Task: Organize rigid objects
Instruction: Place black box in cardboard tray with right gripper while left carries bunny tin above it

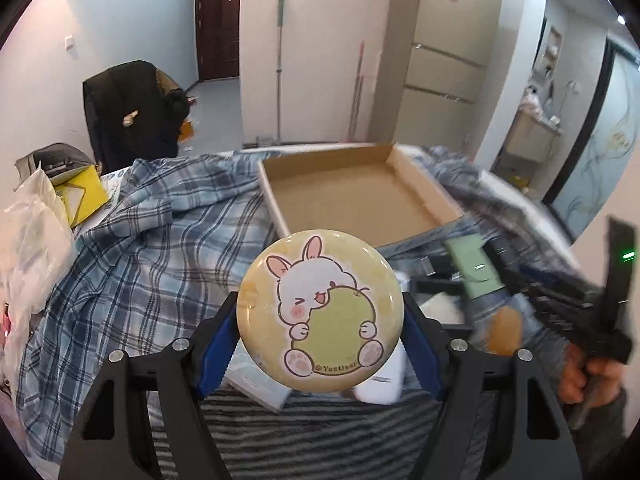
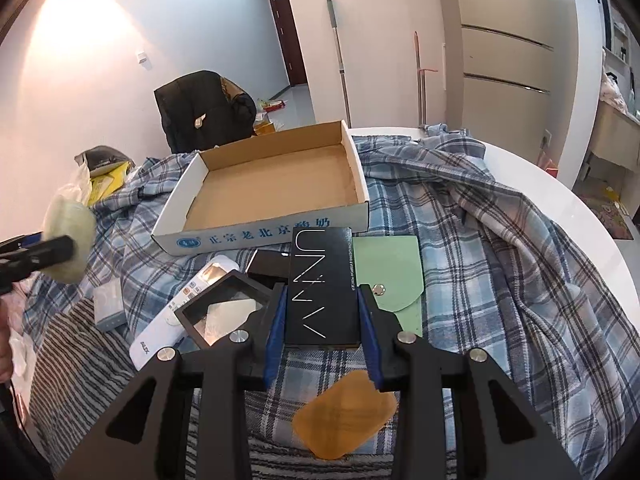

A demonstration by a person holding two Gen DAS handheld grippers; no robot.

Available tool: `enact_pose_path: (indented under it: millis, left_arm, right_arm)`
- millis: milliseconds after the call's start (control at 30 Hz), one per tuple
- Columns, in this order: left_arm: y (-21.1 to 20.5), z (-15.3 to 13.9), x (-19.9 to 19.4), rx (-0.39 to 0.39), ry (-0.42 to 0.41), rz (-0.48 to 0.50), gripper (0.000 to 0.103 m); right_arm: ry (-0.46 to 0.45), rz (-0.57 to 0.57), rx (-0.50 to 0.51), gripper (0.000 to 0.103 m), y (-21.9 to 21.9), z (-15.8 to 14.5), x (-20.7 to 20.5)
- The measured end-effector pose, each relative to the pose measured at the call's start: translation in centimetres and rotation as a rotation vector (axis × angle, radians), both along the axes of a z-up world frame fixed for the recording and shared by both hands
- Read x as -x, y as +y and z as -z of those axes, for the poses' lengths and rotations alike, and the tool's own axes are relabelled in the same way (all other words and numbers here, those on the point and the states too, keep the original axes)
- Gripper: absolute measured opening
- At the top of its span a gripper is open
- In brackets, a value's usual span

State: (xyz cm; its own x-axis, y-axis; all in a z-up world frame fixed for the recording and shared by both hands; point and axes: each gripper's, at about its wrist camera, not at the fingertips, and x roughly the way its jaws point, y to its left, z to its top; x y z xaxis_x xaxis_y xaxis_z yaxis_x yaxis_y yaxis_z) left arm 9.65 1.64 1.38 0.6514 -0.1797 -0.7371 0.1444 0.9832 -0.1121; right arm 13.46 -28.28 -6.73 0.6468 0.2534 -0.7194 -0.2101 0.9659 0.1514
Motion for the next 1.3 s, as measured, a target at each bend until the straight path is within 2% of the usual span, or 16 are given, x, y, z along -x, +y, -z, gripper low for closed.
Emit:
enact_pose_path:
  millis: [133, 300, 400, 467, 533, 700, 867, 1033, 1267, 1300]
  left_arm:
    - [-0.2, -2.4, 0.6, -0.007, -0.057, -0.001, 0.077]
    - [-0.8, -3.9, -0.5, 0.028, -0.087, 0.005, 0.077]
    - [-1.5, -3.9, -2.6, 0.042, -0.088, -0.007, 0.077]
    - [-2.1, -3.5, -4.3, 0.059, -0.068, -0.018, 0.077]
    - [-2.8, -2.9, -6.0, 0.063, -0.048, -0.022, 0.077]
    - [-3.5, -0.9, -8.7, 0.037, -0.008, -0.015, 0.077]
    - [-3.5, 1.1, -10.0, 0.009, 0.027, -0.001, 0.077]
    - [-3.0, 3.0, -12.0, 0.039, 0.083, -0.011, 0.077]
    - [-3.7, 6.2, -13.9, -0.041, 0.127, 0.001, 0.077]
    - [-3.5, 6.5, -14.0, -0.04, 0.13, -0.002, 0.077]
  right_arm:
    - [-0.009, 0.001, -0.003, 0.033, -0.3, -1.3, 0.2]
    - [-0.001, -0.027, -0.015, 0.033, 0.1, -3.9, -1.0]
    - [-0.009, -0.037, 0.005, 0.033, 0.9, -5.3, -2.7]
    - [-0.006, -0.014, 0.046, 0.033, 1.7, -5.8, -4.4]
    - [-0.002, -0.015, 0.042, 0.033, 2.2, -5.9, -6.0]
    - [0.02, -0.022, 0.047, 0.032, 3.5, -4.6, -9.6]
    - [0.118, -0.018, 0.095, 0.033, 4.9, -1.7, -13.3]
    - [0.168, -0.035, 0.091, 0.033, 5.3, 1.0, -14.8]
    - [0.254, -0.014, 0.156, 0.033, 4.9, 3.9, -15.9]
    - [0.245, -0.014, 0.156, 0.033, 4.8, 3.8, -15.7]
